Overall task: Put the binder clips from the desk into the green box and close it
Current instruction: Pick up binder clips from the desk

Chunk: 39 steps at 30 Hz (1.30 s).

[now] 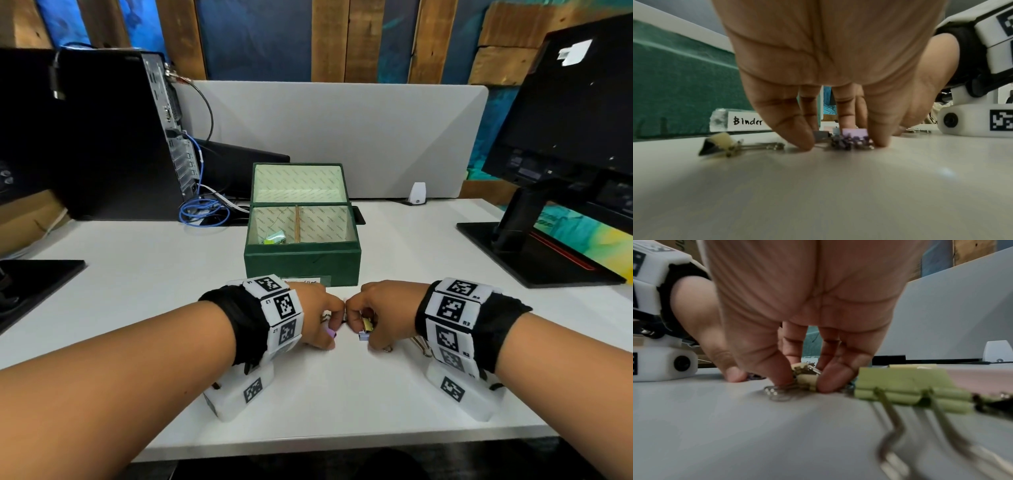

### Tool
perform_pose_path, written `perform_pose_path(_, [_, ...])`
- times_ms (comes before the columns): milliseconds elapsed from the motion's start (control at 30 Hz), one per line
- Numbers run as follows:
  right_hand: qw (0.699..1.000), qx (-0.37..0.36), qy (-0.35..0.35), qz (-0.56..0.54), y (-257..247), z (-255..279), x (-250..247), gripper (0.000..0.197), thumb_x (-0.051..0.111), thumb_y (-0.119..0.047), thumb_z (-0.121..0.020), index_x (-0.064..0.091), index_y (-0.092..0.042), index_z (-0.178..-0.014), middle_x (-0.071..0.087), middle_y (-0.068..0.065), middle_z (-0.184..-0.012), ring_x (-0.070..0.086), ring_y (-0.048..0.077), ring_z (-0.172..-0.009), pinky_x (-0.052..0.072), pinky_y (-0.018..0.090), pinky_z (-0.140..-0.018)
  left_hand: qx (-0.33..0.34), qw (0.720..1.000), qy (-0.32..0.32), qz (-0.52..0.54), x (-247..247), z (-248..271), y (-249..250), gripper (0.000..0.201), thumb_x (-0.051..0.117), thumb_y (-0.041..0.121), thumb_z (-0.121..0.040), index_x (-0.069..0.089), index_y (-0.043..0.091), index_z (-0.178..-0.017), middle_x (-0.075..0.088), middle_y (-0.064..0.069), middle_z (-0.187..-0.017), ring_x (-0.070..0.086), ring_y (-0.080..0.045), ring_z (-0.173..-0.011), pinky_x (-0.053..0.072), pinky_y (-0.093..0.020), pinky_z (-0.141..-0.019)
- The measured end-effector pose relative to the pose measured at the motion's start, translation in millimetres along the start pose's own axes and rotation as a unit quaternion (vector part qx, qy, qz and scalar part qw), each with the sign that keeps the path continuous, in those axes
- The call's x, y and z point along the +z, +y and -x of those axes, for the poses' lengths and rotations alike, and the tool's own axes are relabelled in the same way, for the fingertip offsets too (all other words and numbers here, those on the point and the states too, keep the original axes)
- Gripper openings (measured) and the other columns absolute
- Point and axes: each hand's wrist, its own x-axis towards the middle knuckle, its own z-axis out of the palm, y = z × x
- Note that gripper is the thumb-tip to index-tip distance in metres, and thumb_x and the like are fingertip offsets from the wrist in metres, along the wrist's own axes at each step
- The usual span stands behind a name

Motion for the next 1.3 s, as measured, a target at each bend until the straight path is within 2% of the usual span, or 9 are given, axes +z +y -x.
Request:
perform_pose_path(100, [1.000, 0.000, -0.006, 0.005, 1, 1, 1, 0.020, 0.070, -0.017, -0.070, 0.054, -0.025, -0.080, 0.052, -0.002, -0.091, 0.048, 0.016, -0.075, 0.040, 0.027, -0.062, 0.011, 1.000, -0.007, 0.009, -2, -1, -2, 0.011, 0.065, 0.027, -0.077, 0.059, 0.030, -0.086, 0.047, 0.006, -0.093, 0.051, -0.015, -0.087, 0.046, -0.028, -0.079])
perform_pose_path(333, [1.000, -0.005, -0.024, 0.019, -1, 1, 0, 0.022, 0.070, -0.015, -0.069, 0.052, -0.025, -0.079, 0.047, -0.003, -0.093, 0.051, 0.019, -0.080, 0.046, 0.031, -0.068, 0.005, 0.999, -0.033, 0.006, -3, -4, -6, 0.018, 0.071, 0.023, -0.072, 0.054, 0.029, -0.072, 0.062, 0.000, -0.099, 0.053, -0.017, -0.084, 0.037, -0.019, -0.058])
perform_pose_path(500, [0.999, 0.000, -0.040, 0.027, -2, 0, -2, 0.022, 0.069, -0.015, -0.071, 0.053, -0.025, -0.082, 0.048, -0.005, -0.091, 0.049, 0.018, -0.078, 0.043, 0.027, -0.065, -0.001, 0.999, -0.038, 0.024, -6, -1, -12, 0.021, 0.071, 0.019, -0.071, 0.053, 0.029, -0.066, 0.067, -0.005, -0.109, 0.057, -0.016, -0.080, 0.043, -0.013, -0.046])
perform_pose_path(633, [0.998, -0.007, -0.064, 0.017, 0, 0, -6, 0.017, 0.067, -0.015, -0.072, 0.054, -0.022, -0.079, 0.054, -0.011, -0.087, 0.050, 0.019, -0.072, 0.038, 0.022, -0.054, 0.002, 0.999, -0.028, 0.028, -6, 5, -13, 0.020, 0.072, 0.020, -0.069, 0.054, 0.026, -0.066, 0.068, -0.005, -0.107, 0.064, -0.022, -0.091, 0.052, -0.026, -0.072])
perform_pose_path(700, [0.998, -0.012, -0.065, 0.012, 1, -2, -7, 0.016, 0.067, -0.016, -0.073, 0.053, -0.023, -0.077, 0.059, -0.007, -0.091, 0.050, 0.019, -0.070, 0.039, 0.021, -0.053, 0.002, 1.000, -0.011, 0.022, -5, 7, -13, 0.020, 0.072, 0.020, -0.068, 0.053, 0.025, -0.067, 0.064, 0.000, -0.100, 0.061, -0.021, -0.087, 0.053, -0.032, -0.076])
perform_pose_path(800, [0.998, -0.013, -0.057, 0.009, 3, -5, -7, 0.018, 0.067, -0.018, -0.072, 0.051, -0.026, -0.074, 0.063, 0.007, -0.099, 0.051, 0.017, -0.069, 0.042, 0.025, -0.060, 0.002, 1.000, 0.006, 0.018, -5, 8, -16, 0.023, 0.072, 0.019, -0.067, 0.050, 0.024, -0.063, 0.046, 0.009, -0.086, 0.059, -0.022, -0.088, 0.052, -0.034, -0.076])
perform_pose_path(1000, [0.998, -0.008, -0.055, 0.011, 3, -8, -8, 0.030, 0.067, -0.016, -0.076, 0.059, -0.030, -0.101, 0.049, -0.007, -0.086, 0.050, 0.016, -0.080, 0.043, 0.026, -0.068, 0.006, 0.999, 0.003, 0.034, -8, 10, -19, 0.011, 0.067, 0.018, -0.071, 0.058, 0.023, -0.074, 0.047, 0.008, -0.089, 0.055, -0.017, -0.085, 0.052, -0.033, -0.078])
perform_pose_path(1133, [0.999, -0.006, -0.050, 0.005, 4, -7, -8, 0.022, 0.067, -0.016, -0.076, 0.056, -0.030, -0.087, 0.044, -0.012, -0.072, 0.044, 0.007, -0.063, 0.037, 0.019, -0.056, 0.006, 1.000, -0.024, 0.008, -7, 8, -15, 0.013, 0.063, 0.017, -0.075, 0.054, 0.026, -0.074, 0.058, 0.005, -0.095, 0.052, -0.013, -0.082, 0.046, -0.025, -0.070])
perform_pose_path(1300, [0.997, -0.015, -0.074, -0.005, 2, -9, -5, 0.021, 0.066, -0.014, -0.071, 0.051, -0.027, -0.071, 0.052, -0.006, -0.072, 0.049, 0.018, -0.066, 0.042, 0.027, -0.061, 0.006, 1.000, -0.026, 0.009, -8, 6, -16, 0.009, 0.064, 0.017, -0.078, 0.061, 0.024, -0.082, 0.055, 0.011, -0.078, 0.053, -0.011, -0.078, 0.038, -0.015, -0.057])
